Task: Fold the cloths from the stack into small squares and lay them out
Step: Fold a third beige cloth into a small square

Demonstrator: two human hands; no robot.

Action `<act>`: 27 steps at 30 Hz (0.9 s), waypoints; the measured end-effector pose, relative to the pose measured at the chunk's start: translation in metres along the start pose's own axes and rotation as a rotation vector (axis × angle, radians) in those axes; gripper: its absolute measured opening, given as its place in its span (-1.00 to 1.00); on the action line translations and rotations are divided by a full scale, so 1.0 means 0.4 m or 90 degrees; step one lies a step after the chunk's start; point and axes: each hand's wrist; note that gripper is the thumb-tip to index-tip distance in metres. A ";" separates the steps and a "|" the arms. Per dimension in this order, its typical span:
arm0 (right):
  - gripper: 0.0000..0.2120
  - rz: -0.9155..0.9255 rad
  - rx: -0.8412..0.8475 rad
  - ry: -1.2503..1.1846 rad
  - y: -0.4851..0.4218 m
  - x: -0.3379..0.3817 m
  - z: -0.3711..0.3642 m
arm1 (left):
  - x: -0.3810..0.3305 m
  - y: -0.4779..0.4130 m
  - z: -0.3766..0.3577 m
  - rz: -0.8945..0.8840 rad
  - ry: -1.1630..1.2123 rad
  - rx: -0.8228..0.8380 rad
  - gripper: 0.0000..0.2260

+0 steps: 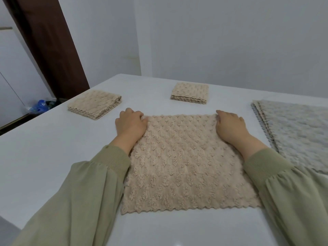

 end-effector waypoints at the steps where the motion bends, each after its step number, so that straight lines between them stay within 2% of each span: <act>1: -0.56 0.007 -0.008 0.000 0.002 0.001 0.000 | -0.001 0.001 0.000 -0.001 0.008 -0.007 -0.71; 5: -0.58 0.045 -0.054 -0.045 0.004 0.000 0.003 | -0.005 0.008 0.005 -0.004 0.063 -0.031 -0.84; 7: -0.54 0.046 -0.064 -0.086 0.008 0.000 0.007 | -0.004 0.013 0.007 -0.010 0.148 -0.060 -0.93; 9: -0.55 0.036 -0.084 -0.144 0.013 0.000 0.013 | -0.005 0.023 0.011 -0.001 0.249 -0.093 -0.87; 13: -0.84 -0.023 -0.123 -0.267 0.020 -0.001 0.043 | -0.003 0.028 0.021 0.050 0.383 -0.124 -0.86; 15: -0.82 -0.047 -0.117 -0.305 0.018 -0.007 0.063 | 0.004 0.026 0.021 0.069 0.438 -0.134 -0.89; 17: -0.80 -0.069 -0.111 -0.339 0.010 -0.016 0.082 | 0.008 0.026 0.024 0.081 0.432 -0.157 -0.93; 20: -0.67 -0.107 -0.033 -0.354 0.000 -0.022 0.107 | 0.002 0.029 0.043 0.093 0.338 -0.187 -0.91; 22: -0.75 -0.142 0.043 -0.400 0.002 -0.024 0.119 | -0.005 0.033 0.049 0.115 0.320 -0.187 -0.92; 25: -0.81 -0.150 0.109 -0.506 0.017 -0.015 0.127 | -0.012 0.040 0.043 0.142 0.492 -0.161 -0.87; 26: -0.83 -0.129 0.069 -0.535 0.020 -0.010 0.127 | -0.017 0.044 0.046 0.144 0.560 -0.172 -0.85; 27: -0.83 -0.094 -0.016 -0.538 0.021 -0.003 0.131 | -0.021 0.046 0.052 0.132 0.606 -0.205 -0.84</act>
Point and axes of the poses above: each hand's wrist, its own y-axis away from the middle knuckle, its own z-axis out of the back of the hand, x = y × z, and after that the axes turned 9 degrees about -z, right-handed
